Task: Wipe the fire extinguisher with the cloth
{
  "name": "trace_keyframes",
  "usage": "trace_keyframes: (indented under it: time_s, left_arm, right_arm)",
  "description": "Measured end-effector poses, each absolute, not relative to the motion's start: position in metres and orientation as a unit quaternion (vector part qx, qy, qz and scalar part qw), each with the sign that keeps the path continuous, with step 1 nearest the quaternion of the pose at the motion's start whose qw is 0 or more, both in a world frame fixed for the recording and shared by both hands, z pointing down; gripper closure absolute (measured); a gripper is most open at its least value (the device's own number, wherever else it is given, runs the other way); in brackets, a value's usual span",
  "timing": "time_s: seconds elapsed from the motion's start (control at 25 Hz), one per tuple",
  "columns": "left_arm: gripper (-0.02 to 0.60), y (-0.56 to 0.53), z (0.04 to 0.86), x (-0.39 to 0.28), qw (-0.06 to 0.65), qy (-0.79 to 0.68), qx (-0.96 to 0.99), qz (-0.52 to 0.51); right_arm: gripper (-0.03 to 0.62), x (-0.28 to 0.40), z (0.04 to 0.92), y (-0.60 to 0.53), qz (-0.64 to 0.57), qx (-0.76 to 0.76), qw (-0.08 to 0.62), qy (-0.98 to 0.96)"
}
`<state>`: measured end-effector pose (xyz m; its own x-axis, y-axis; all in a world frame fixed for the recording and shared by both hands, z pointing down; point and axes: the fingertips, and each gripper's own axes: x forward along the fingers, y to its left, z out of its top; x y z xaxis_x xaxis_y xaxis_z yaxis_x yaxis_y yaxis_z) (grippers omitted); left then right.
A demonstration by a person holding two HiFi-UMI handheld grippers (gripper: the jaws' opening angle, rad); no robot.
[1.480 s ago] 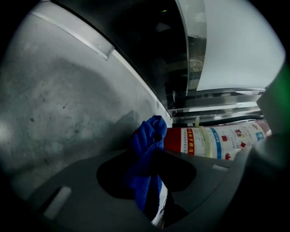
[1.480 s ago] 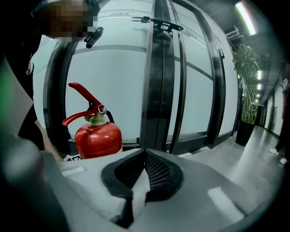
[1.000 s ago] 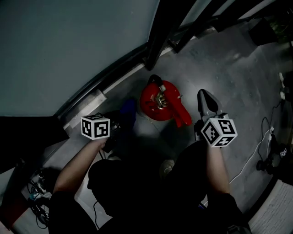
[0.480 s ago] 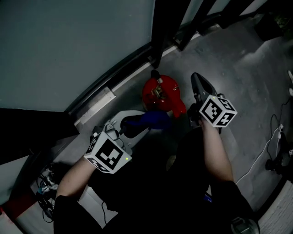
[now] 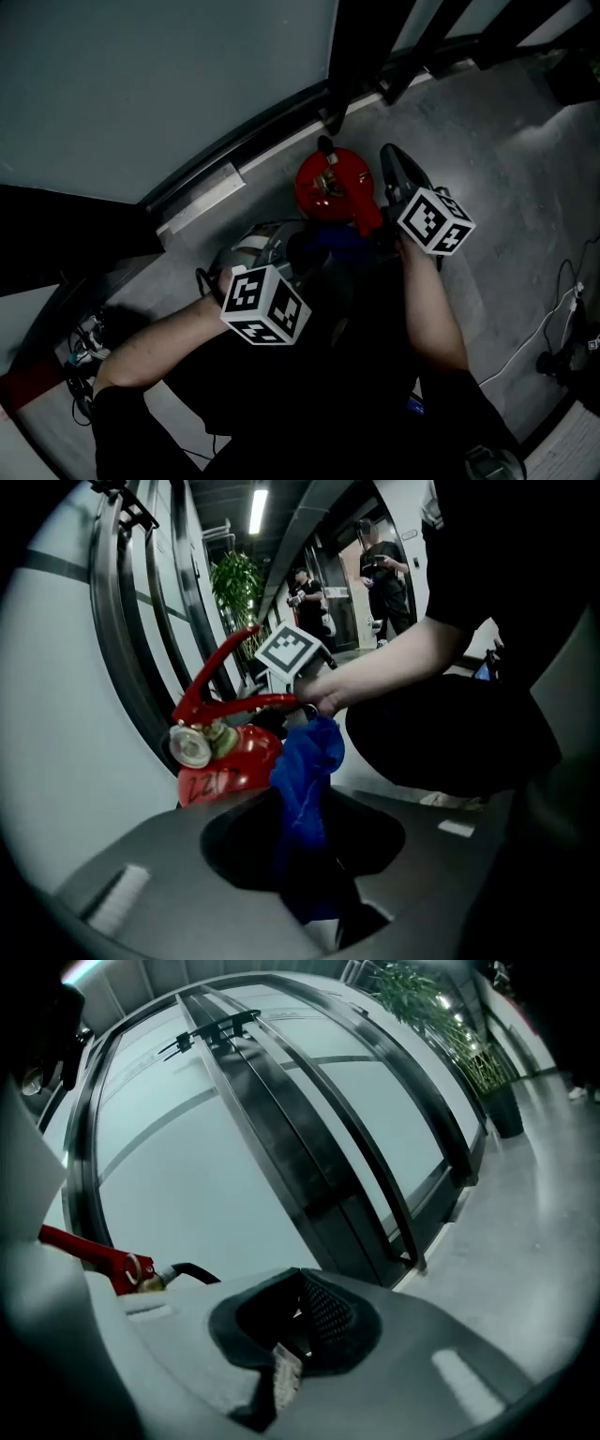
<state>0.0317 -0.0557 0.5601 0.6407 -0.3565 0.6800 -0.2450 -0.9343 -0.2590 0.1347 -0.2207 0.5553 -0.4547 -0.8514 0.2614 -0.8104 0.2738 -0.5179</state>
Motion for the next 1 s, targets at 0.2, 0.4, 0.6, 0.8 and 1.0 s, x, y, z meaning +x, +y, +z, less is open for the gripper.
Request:
trace_keyframes:
  time_s: [0.2, 0.4, 0.6, 0.8, 1.0]
  left_arm:
    - [0.457, -0.057, 0.575, 0.035, 0.063, 0.185, -0.895, -0.401]
    - [0.457, -0.055, 0.598, 0.038, 0.05, 0.181, -0.887, -0.422]
    - [0.457, -0.054, 0.64, 0.038, 0.043, 0.17, -0.88, -0.442]
    - [0.457, -0.056, 0.672, 0.041, 0.059, 0.169, -0.878, -0.444]
    - [0.459, -0.057, 0.706, 0.042, 0.093, 0.171, -0.87, -0.452]
  right_arm:
    - [0.591, 0.124, 0.556, -0.222, -0.312, -0.504, 0.047, 0.804]
    - [0.591, 0.131, 0.559, -0.222, -0.319, -0.5, 0.055, 0.803]
    - [0.591, 0.135, 0.556, -0.217, -0.32, -0.494, 0.061, 0.806]
    - [0.591, 0.15, 0.568, -0.207, -0.323, -0.506, 0.045, 0.799]
    - [0.591, 0.143, 0.541, -0.196, -0.343, -0.477, 0.112, 0.801]
